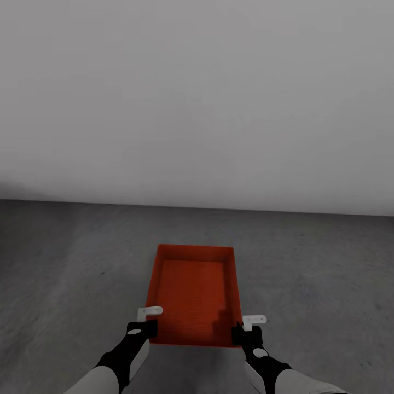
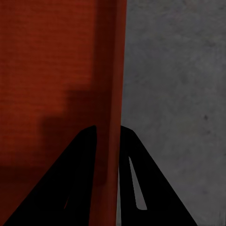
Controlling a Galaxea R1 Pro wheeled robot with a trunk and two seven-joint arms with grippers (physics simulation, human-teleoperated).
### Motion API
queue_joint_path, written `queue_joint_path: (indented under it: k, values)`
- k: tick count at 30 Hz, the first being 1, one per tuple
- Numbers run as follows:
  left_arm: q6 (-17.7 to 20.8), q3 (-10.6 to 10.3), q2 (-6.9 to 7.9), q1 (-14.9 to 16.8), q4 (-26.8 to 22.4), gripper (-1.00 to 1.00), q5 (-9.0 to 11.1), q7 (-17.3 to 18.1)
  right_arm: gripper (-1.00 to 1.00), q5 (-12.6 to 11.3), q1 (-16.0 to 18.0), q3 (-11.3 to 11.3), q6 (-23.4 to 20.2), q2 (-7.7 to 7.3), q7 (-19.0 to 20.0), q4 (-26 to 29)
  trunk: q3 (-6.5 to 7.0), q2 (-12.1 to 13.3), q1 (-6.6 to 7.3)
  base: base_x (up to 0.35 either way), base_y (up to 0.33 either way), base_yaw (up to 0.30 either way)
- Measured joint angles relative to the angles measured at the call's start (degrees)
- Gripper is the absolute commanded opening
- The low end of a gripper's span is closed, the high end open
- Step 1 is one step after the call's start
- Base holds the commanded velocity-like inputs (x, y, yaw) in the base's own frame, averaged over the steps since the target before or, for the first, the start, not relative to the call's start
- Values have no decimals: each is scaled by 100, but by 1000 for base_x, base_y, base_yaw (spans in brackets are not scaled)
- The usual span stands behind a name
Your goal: Move the two storage containers from the living room to the garage. In the garage, place one container on the floor and stack the other container on top of it (either order is fine).
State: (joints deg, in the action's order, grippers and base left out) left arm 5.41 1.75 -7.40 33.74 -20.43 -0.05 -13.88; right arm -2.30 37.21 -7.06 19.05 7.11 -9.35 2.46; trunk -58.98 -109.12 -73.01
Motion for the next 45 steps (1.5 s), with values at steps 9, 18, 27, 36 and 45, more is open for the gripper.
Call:
queue_joint_path:
  k: [9,18,27,36,45]
  values:
    - [0,0,0,1,-1,-100,0,0,-100,3,0,4,0,0,-1,1,-162,-361,-198,0,0,0]
    - [0,-3,0,1,-3,-100,3,-1,-100,5,0,6,0,0,-1,2,-323,-722,-395,0,0,0]
    - [0,-5,0,1,-6,-100,4,-2,-100,4,1,7,5,0,0,2,-485,-1083,-593,0,0,0]
    - [0,-5,0,0,-8,-100,2,-1,-100,0,0,3,9,0,0,0,-646,-1444,-791,0,0,0]
    - [0,-6,0,1,-7,-100,3,-2,-100,1,1,5,9,0,0,0,-808,-1805,-989,0,0,0]
